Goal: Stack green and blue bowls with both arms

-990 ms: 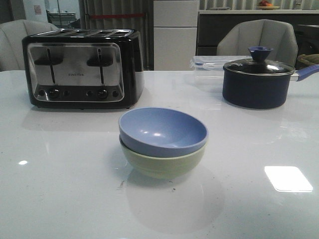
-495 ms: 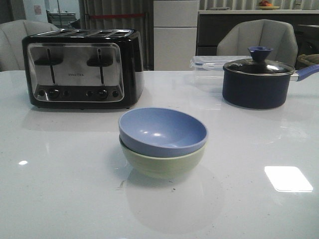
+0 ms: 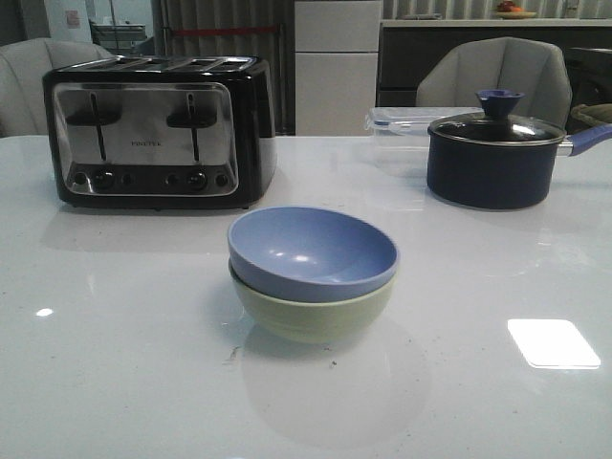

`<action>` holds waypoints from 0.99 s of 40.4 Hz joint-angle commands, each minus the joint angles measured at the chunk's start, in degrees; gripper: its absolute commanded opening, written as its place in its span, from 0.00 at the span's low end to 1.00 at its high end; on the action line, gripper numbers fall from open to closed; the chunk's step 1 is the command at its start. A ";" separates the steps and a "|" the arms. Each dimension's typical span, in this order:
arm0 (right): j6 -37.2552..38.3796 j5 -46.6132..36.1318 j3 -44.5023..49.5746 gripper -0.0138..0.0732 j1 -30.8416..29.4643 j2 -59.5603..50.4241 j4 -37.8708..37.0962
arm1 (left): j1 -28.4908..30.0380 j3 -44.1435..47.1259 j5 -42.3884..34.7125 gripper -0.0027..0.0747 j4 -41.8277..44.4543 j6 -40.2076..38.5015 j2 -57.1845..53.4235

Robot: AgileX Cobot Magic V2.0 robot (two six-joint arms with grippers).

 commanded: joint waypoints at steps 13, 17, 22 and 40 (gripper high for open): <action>8.77 -12.30 -0.19 0.22 -2.44 -0.74 -3.34 | 0.10 0.19 -5.40 0.15 0.08 -0.69 -1.09; 8.77 -11.53 -0.19 0.22 -2.44 -0.74 -3.34 | 0.10 0.19 -5.40 0.15 0.08 -0.69 -1.09; 8.77 -11.10 -0.19 0.22 -2.44 -0.74 -3.34 | 0.10 0.19 -5.40 0.15 0.08 -0.69 -1.09; 8.77 -9.43 -0.19 0.22 -2.44 -0.79 -3.34 | 0.10 0.19 -5.40 0.15 0.08 -0.69 -1.09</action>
